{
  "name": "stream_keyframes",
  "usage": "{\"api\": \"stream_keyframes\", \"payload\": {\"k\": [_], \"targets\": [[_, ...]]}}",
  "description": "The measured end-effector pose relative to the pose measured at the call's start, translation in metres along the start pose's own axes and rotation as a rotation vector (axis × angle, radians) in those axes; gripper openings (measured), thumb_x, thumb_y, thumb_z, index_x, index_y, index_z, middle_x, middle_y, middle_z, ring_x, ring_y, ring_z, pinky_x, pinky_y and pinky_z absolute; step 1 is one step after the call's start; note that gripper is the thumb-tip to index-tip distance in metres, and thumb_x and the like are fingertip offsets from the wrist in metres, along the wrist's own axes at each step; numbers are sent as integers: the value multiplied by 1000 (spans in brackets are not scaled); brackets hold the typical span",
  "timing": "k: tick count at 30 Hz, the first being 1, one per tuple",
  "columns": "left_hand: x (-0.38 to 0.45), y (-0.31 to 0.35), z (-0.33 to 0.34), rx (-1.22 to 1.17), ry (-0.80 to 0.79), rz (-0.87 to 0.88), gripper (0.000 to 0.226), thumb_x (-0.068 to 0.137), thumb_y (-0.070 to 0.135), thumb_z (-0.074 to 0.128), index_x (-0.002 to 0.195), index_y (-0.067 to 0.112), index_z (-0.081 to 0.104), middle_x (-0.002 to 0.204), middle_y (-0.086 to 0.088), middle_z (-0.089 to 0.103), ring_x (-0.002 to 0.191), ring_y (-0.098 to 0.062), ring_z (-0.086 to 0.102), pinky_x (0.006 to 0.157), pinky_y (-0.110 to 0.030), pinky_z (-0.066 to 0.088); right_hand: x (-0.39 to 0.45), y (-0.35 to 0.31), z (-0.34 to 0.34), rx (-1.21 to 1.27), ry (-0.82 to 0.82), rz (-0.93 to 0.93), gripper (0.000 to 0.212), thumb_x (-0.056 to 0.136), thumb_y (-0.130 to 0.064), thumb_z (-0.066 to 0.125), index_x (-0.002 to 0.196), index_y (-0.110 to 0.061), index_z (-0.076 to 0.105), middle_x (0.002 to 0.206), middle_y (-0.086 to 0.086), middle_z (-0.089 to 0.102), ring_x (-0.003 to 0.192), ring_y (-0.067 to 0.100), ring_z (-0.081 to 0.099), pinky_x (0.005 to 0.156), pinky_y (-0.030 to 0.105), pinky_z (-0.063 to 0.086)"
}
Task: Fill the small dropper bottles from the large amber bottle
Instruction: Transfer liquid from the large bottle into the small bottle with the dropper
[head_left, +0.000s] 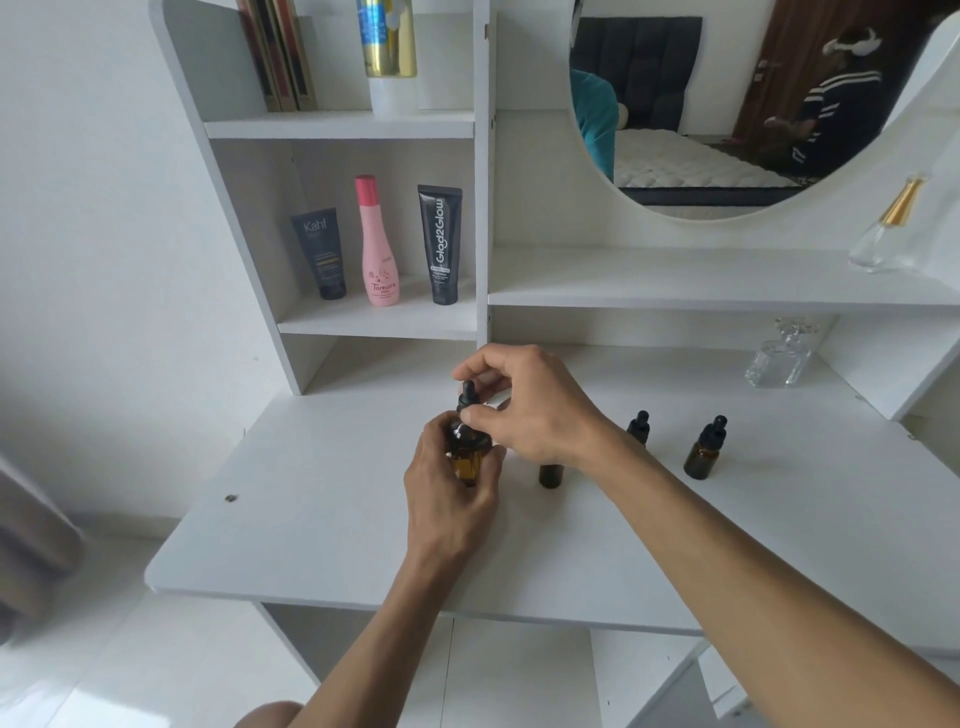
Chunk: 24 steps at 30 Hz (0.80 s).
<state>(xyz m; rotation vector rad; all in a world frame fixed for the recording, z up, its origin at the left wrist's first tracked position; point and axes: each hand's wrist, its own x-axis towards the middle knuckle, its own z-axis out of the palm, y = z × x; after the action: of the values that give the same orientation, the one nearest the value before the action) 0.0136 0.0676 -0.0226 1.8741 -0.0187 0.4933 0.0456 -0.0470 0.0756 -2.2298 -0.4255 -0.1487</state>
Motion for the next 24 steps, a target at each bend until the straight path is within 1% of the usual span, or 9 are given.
{"api": "stream_keyframes", "payload": {"k": [3, 6, 10, 13, 17, 19, 21, 23, 24], "targets": [[0, -1, 0, -5, -4, -3, 34, 87, 17, 73, 112, 30, 53, 96, 17, 66, 89, 5, 63, 72, -7, 46, -2, -2, 0, -6, -7, -1, 35, 77, -20, 83, 108, -22, 70, 98, -7, 71, 91, 6, 66, 75, 15, 50], [0, -1, 0, -2, -4, 1, 33, 87, 17, 73, 109, 31, 53, 96, 16, 66, 89, 5, 63, 73, -8, 46, -3, -2, 2, -11, 31, -2, 31, 74, -27, 88, 100, -18, 72, 91, -4, 72, 86, 9, 67, 75, 18, 53], [0, -2, 0, -6, 3, 7, 35, 87, 19, 73, 112, 32, 52, 97, 16, 66, 91, 3, 64, 74, -8, 47, -2, 0, 1, 0, 36, -3, 21, 78, -19, 84, 96, -17, 73, 86, -6, 73, 85, 9, 68, 73, 17, 53], [-1, -3, 1, -13, 7, 6, 36, 87, 21, 74, 113, 33, 52, 99, 16, 67, 91, 2, 64, 76, -12, 49, -1, -1, -1, 1, 10, -11, 20, 82, -14, 80, 101, -16, 74, 89, -5, 74, 86, 9, 68, 78, 20, 54], [-1, -3, 1, -14, 10, 10, 38, 86, 20, 74, 113, 35, 52, 99, 16, 67, 91, 2, 64, 76, -11, 49, -2, -1, -1, 28, -22, -7, 23, 86, -7, 73, 108, -15, 73, 95, -3, 75, 91, 9, 70, 86, 22, 56], [0, -3, 1, -13, 7, 8, 36, 86, 20, 74, 113, 33, 53, 99, 17, 67, 91, 2, 64, 75, -10, 47, -3, -1, 0, 58, -14, 3, 27, 85, -12, 75, 112, -17, 71, 101, -3, 74, 93, 8, 69, 87, 21, 56], [0, -4, 2, -5, 5, 3, 32, 86, 21, 74, 111, 29, 55, 98, 17, 66, 90, 1, 64, 74, -10, 47, -3, -1, 0, 53, 5, 18, 35, 80, -24, 83, 112, -18, 70, 99, -5, 71, 88, 7, 68, 81, 17, 55], [0, -5, 2, -1, 7, -3, 29, 86, 21, 74, 108, 28, 56, 97, 17, 66, 89, 1, 65, 73, -12, 48, -3, -1, 1, 16, 27, 26, 38, 74, -32, 88, 105, -18, 72, 91, -7, 69, 82, 7, 67, 74, 15, 52], [0, -5, 2, 1, 7, -4, 30, 86, 21, 74, 109, 27, 55, 97, 17, 66, 89, 2, 64, 73, -11, 48, -2, -1, 1, 7, 32, 25, 35, 74, -31, 89, 101, -17, 73, 88, -6, 70, 81, 9, 67, 73, 16, 52]]}}
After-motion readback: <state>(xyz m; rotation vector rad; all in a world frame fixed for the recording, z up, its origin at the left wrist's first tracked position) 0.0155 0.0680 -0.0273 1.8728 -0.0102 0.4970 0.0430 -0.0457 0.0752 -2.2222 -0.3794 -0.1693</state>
